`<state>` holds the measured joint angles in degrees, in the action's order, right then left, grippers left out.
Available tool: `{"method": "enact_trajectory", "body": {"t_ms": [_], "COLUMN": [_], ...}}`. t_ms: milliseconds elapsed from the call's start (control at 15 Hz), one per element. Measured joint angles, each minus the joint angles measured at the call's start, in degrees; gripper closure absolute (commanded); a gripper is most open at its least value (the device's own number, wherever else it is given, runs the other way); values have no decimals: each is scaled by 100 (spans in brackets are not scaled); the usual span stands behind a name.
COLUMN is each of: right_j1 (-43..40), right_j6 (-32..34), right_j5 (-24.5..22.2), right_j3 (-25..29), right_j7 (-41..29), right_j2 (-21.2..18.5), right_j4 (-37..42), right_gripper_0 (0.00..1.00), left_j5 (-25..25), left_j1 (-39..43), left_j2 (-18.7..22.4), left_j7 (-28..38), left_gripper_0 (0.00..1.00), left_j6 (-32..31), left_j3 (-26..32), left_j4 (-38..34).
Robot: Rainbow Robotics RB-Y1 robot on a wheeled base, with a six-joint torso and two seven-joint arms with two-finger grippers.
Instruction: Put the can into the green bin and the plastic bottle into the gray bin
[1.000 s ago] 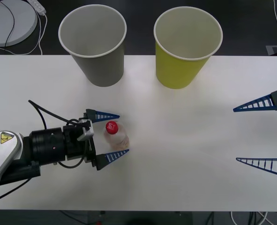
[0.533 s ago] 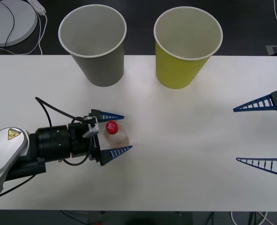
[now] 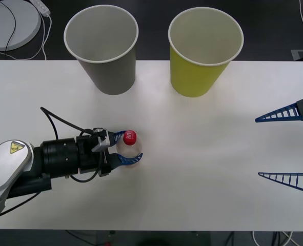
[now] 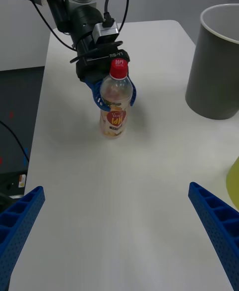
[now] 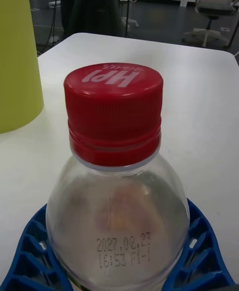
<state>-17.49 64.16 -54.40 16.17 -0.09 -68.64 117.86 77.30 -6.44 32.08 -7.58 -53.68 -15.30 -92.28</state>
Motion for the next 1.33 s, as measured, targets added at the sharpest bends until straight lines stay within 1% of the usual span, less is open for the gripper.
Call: {"method": "enact_trajectory", "body": {"t_ms": [267,533,867,1067,1333], "right_j1": [0,0,0,0,0], "right_j6": [0,0,0,0,0], "right_j5": [0,0,0,0,0], "right_j3": [0,0,0,0,0], "right_j7": [0,0,0,0,0], "right_j2": [0,0,0,0,0], "right_j4": [0,0,0,0,0], "right_gripper_0": [0,0,0,0,0], "left_j5": [-97,-150,-41,-36,-38], "left_j1": [2,2,28,28,75], "left_j2": [21,252,796,1236,1706], "left_j7": [51,386,1325,1872,2533], "left_gripper_0": [100,100,100,100,100], "left_j6": [6,101,412,440,439], "left_j3": [0,2,44,291,647], "left_j4": [-82,-384,-983,-1283,-1518]}}
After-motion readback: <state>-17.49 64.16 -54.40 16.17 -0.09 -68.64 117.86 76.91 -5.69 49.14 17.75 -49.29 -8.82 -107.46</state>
